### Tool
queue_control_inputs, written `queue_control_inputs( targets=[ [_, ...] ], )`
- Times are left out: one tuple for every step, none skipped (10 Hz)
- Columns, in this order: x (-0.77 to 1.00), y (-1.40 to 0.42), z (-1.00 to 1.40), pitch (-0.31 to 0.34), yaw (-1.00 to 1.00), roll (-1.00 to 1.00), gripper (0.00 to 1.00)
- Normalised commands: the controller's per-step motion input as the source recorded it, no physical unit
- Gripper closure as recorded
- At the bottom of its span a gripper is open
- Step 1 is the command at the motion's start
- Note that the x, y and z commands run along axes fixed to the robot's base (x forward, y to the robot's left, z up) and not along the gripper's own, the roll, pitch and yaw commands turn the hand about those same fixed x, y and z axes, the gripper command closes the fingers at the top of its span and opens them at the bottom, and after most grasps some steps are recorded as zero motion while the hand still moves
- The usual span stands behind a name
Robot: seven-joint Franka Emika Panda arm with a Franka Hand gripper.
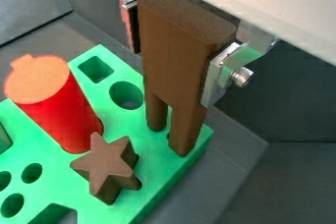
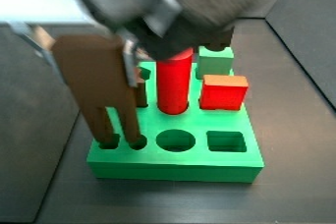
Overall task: Pick up the square-circle object. Move up. Rotate the square-circle object. Move to above the board. Insert the square-circle object.
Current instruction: Insert the square-circle object.
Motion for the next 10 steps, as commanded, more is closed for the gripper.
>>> queue_control_inputs(
  targets=[
    [0.03, 0.0, -0.11, 0.0, -0.01, -0.05, 1.0],
    [0.0, 0.0, -0.06, 0.0, 0.0, -0.04, 1.0],
    [0.0, -0.06, -0.09, -0.01, 0.0, -0.05, 1.0],
    [0.04, -0.05, -0.21, -0.01, 0.0, -0.06, 1.0],
    [0.02, -0.06, -0.22, 0.0, 0.0, -0.03, 1.0],
    [0.05, -0.1, -0.22, 0.0, 0.0, -0.02, 1.0],
    [0.09, -0.11, -0.18, 0.0, 0.0, -0.02, 1.0],
    [0.1, -0.13, -0.11, 0.0, 0.0, -0.01, 1.0],
    [0.08, -0.11, -0.11, 0.0, 0.0, -0.01, 1.0],
    [0.0, -0.06, -0.14, 0.003, 0.0, 0.0, 1.0]
  ],
)
